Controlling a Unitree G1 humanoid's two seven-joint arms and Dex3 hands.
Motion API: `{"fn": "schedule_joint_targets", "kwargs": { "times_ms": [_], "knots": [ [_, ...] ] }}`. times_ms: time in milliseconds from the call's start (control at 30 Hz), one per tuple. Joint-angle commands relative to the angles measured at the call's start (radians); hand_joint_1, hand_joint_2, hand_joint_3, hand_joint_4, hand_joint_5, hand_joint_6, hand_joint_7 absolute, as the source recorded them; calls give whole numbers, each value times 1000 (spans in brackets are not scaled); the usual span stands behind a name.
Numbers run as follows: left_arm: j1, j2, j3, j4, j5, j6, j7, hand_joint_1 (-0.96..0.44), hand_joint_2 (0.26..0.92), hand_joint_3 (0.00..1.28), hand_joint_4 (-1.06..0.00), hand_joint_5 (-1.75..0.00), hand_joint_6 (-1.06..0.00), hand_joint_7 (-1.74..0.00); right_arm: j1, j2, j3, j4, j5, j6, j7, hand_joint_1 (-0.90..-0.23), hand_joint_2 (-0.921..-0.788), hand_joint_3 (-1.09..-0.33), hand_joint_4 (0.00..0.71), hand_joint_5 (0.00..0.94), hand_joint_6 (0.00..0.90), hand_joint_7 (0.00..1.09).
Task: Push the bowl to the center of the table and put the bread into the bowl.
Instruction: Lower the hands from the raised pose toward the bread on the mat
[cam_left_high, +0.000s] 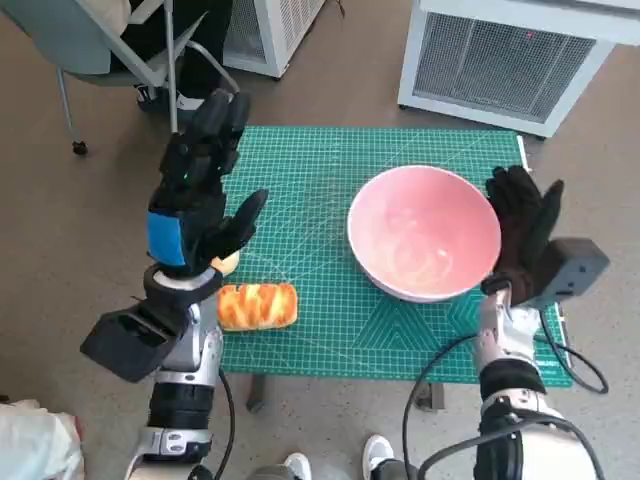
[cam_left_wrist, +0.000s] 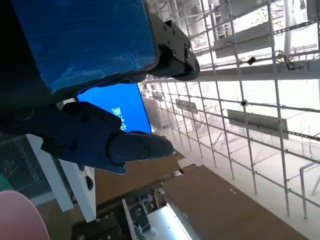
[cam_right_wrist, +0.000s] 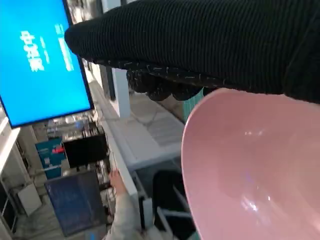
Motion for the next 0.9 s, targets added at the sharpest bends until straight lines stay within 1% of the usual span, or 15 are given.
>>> {"fn": "schedule_joint_targets", "kwargs": {
  "times_ms": [33,333,533,633,767,900],
  "knots": [
    [32,11,9,-41,-7,2,9,-309,921,283,-355,0,-446,-130,-20,20,8,18,-13,34,-18,-526,-921,-952,224,1,70,497],
    [71,20,21,-85,6,8,28,-311,921,280,-325,0,-478,-121,-67,48,26,24,-41,69,-52,-518,-921,-959,224,1,75,501],
    [85,32,30,-100,20,19,42,-324,921,279,-320,0,-481,-112,-99,65,16,31,-29,111,-49,-525,-921,-954,218,0,68,492],
    [94,38,31,-111,27,28,51,-321,921,281,-315,0,-479,-106,-113,69,10,33,-24,131,-49,-521,-921,-949,217,0,82,463],
    [108,52,35,-122,30,41,59,-316,921,285,-311,0,-477,-99,-122,62,6,31,-24,147,-40,-509,-921,-948,214,0,89,447],
    [124,73,43,-135,53,53,71,-316,921,288,-310,0,-477,-94,-126,42,12,23,-34,132,-31,-521,-921,-944,212,0,91,439]
  ]
}}
